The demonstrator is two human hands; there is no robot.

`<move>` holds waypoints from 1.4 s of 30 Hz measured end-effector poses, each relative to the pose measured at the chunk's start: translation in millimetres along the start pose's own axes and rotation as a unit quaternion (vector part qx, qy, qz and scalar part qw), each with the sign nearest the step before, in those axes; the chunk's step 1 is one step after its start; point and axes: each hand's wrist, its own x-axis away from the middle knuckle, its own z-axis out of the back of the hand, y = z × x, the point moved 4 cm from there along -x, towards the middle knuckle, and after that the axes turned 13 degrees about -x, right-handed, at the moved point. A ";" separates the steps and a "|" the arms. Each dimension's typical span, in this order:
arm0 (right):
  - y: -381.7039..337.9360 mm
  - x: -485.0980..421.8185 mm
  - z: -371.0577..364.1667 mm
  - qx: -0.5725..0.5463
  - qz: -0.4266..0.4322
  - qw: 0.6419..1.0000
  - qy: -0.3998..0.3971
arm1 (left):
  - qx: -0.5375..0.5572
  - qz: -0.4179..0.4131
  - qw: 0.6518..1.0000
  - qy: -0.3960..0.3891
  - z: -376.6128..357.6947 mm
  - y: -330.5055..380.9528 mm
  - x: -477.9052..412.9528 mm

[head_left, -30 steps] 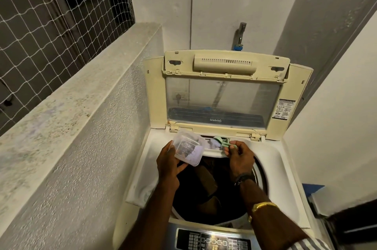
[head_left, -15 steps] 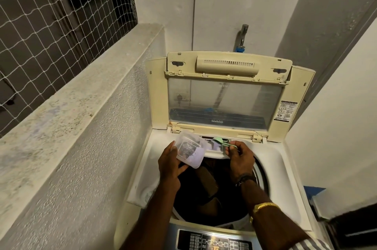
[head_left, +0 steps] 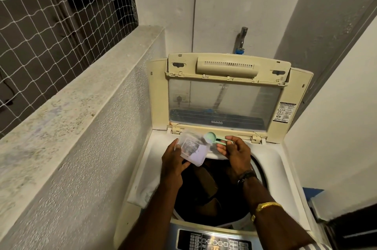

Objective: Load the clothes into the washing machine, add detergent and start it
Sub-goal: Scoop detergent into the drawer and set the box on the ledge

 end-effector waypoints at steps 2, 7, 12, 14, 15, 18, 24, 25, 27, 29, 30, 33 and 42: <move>-1.8 1.3 -3.9 0.076 0.022 0.996 -0.034 | -0.009 -0.003 1.000 -0.005 -2.5 2.4 -0.5; -3.5 6.1 -9.8 0.257 0.085 0.960 -0.075 | -0.038 -0.011 0.999 -0.003 -6.5 5.6 -0.7; -5.4 9.6 -13.7 0.339 0.121 0.929 -0.083 | -0.053 -0.015 0.998 0.003 -7.4 5.9 -3.2; -5.5 12.7 -14.9 0.346 0.133 0.923 -0.097 | -0.045 -0.017 0.999 0.007 -7.8 5.8 -4.4; -6.0 14.9 -16.4 0.343 0.137 0.923 -0.105 | -0.041 -0.019 0.999 0.009 -8.7 6.0 -4.4; -5.1 19.8 -22.4 0.339 0.155 0.920 -0.122 | -0.031 -0.025 0.999 0.023 -10.6 7.4 -4.8; 3.4 22.2 -22.3 0.343 0.117 0.926 -0.103 | -0.026 -0.033 0.998 0.048 -11.0 12.6 -6.3; 3.9 23.0 -22.0 0.342 0.108 0.928 -0.098 | -0.027 -0.035 0.998 0.053 -11.2 12.5 -6.9; 4.7 24.6 -21.6 0.325 0.088 0.937 -0.091 | -0.029 -0.034 0.997 0.058 -11.6 11.7 -7.9; 6.2 26.9 -20.4 0.282 0.057 0.955 -0.073 | -0.028 -0.026 0.997 0.062 -11.5 9.9 -8.1; 6.9 27.9 -19.9 0.254 0.041 0.965 -0.059 | -0.032 -0.023 0.997 0.061 -11.4 8.4 -9.2; 10.1 29.6 -17.3 0.178 -0.005 0.984 -0.010 | -0.054 -0.025 0.997 0.047 -12.5 5.7 -9.0; 17.2 21.3 -10.1 0.053 -0.073 0.995 0.046 | -0.055 -0.013 0.998 0.035 -11.8 -1.2 -8.7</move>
